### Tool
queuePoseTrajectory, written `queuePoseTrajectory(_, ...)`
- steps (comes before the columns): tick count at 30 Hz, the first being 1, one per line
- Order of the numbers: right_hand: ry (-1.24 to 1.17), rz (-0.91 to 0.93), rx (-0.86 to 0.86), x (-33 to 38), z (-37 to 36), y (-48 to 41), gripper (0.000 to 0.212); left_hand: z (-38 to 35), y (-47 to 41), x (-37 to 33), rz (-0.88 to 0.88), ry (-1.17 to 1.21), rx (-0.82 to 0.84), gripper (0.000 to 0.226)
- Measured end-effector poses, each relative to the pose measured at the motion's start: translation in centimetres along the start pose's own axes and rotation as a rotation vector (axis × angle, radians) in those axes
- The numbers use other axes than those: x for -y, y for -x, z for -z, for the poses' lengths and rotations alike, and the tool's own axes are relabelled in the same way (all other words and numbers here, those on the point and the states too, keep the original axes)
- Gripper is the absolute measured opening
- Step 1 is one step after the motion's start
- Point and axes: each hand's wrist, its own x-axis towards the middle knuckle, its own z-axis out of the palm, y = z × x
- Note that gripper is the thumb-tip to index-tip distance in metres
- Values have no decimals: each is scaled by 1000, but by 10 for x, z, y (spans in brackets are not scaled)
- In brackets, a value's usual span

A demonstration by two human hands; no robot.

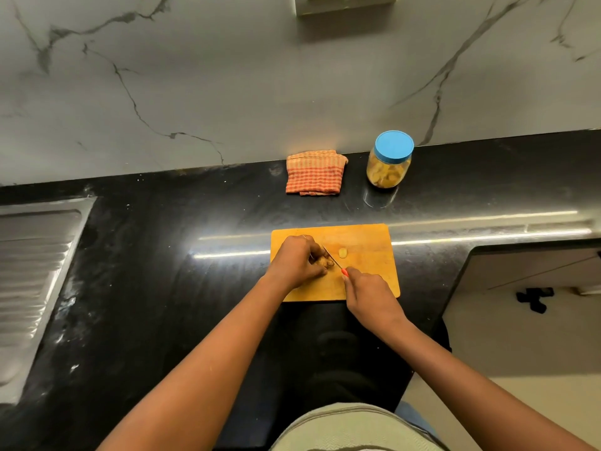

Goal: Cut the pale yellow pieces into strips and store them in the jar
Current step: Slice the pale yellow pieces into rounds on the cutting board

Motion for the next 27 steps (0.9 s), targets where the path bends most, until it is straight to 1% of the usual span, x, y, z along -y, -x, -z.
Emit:
queuePoseTrajectory(5, 92, 19, 28, 2, 2, -16, 35, 1, -1, -2, 0, -10, 10, 36)
queuePoseTrajectory(11, 60, -11, 77, -8, 8, -1, 33, 1, -4, -1, 20, -26, 29, 37)
queuePoseTrajectory(16, 92, -14, 65, -1, 4, -12, 33, 0, -3, -3, 22, -32, 19, 36)
queuePoseTrajectory(27, 136, -66, 61, -5, 5, 6, 32, 4, -1, 2, 44, -5, 32, 39)
